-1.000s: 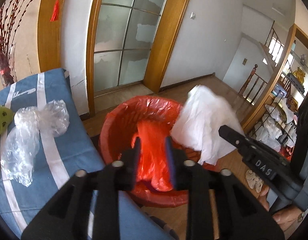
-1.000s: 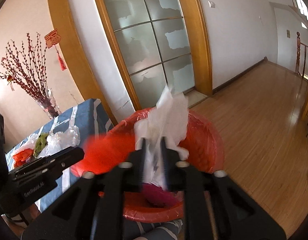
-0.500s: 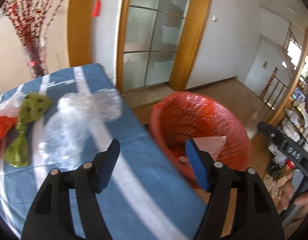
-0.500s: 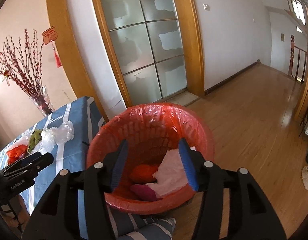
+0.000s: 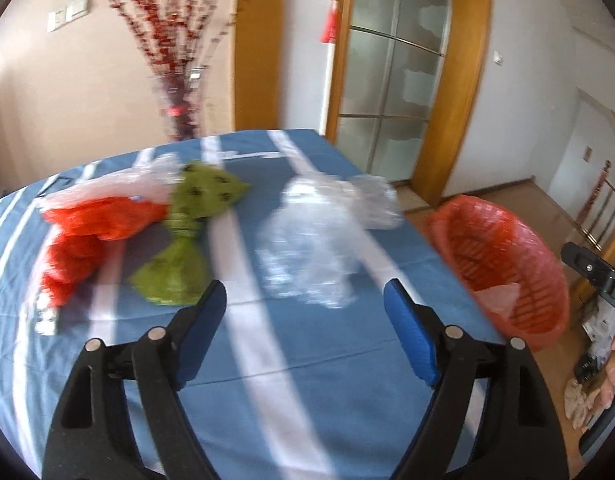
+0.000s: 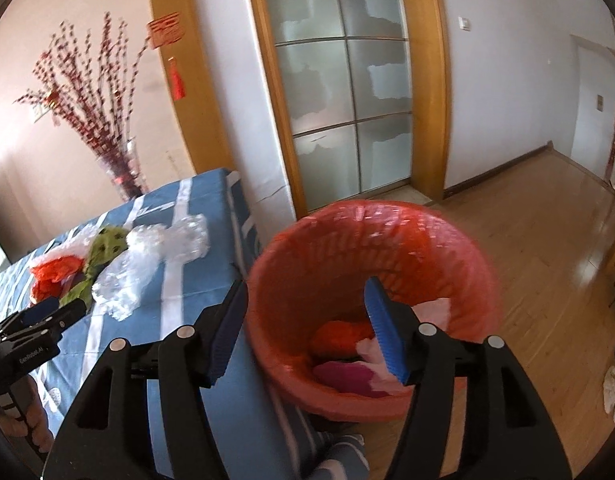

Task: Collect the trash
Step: 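Return both grippers to the table and reach the right gripper to the clear bag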

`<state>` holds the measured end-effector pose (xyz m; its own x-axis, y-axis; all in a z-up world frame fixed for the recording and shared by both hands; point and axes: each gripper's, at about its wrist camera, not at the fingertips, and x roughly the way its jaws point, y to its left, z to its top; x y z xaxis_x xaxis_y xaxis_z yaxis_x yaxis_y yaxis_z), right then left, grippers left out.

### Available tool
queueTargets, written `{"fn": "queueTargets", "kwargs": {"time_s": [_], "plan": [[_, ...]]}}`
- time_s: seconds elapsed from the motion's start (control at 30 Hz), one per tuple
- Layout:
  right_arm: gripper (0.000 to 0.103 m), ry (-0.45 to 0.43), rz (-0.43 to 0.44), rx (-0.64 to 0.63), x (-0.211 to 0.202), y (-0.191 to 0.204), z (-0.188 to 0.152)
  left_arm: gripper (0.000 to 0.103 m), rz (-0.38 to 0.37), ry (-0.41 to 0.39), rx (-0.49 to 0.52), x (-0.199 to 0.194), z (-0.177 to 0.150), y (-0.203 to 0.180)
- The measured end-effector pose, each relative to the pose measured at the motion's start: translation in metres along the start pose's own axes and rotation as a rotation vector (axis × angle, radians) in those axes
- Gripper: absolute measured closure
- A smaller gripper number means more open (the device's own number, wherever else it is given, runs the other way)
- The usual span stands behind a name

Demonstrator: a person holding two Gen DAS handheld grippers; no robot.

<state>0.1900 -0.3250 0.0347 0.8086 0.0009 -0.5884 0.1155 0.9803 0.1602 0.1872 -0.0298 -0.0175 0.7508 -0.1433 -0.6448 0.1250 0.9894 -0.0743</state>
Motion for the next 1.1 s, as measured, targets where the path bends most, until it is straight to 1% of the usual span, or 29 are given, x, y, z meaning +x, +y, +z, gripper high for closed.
{"fn": "queueTargets", "kwargs": {"time_s": [0.2, 0.43, 0.57, 0.67, 0.8, 0.9, 0.97, 1.1], "plan": [[0.042, 0.021, 0.060, -0.033, 0.012, 0.039, 0.000, 0.018, 0.095, -0.012, -0.065, -0.011, -0.007, 0.056], [0.042, 0.054, 0.135, -0.092, 0.030, 0.096, -0.001, 0.017, 0.193, -0.018, -0.159, -0.024, -0.017, 0.124], [0.042, 0.088, 0.183, -0.101, 0.048, 0.129, -0.002, 0.017, 0.235, -0.023, -0.196, -0.030, -0.019, 0.152], [0.042, 0.118, 0.200, -0.099, 0.063, 0.148, -0.002, 0.017, 0.261, -0.029, -0.215, -0.032, -0.018, 0.168], [0.042, 0.147, 0.188, -0.099, 0.088, 0.171, -0.001, 0.017, 0.284, -0.030, -0.238, -0.030, -0.016, 0.187], [0.042, 0.178, 0.161, -0.078, 0.107, 0.177, 0.001, 0.017, 0.284, -0.026, -0.259, -0.025, -0.012, 0.200], [0.039, 0.198, 0.143, -0.052, 0.118, 0.177, 0.002, 0.017, 0.276, -0.023, -0.269, -0.020, -0.010, 0.207], [0.039, 0.230, 0.130, -0.023, 0.133, 0.179, 0.001, 0.017, 0.267, -0.009, -0.256, -0.008, -0.004, 0.211]]}}
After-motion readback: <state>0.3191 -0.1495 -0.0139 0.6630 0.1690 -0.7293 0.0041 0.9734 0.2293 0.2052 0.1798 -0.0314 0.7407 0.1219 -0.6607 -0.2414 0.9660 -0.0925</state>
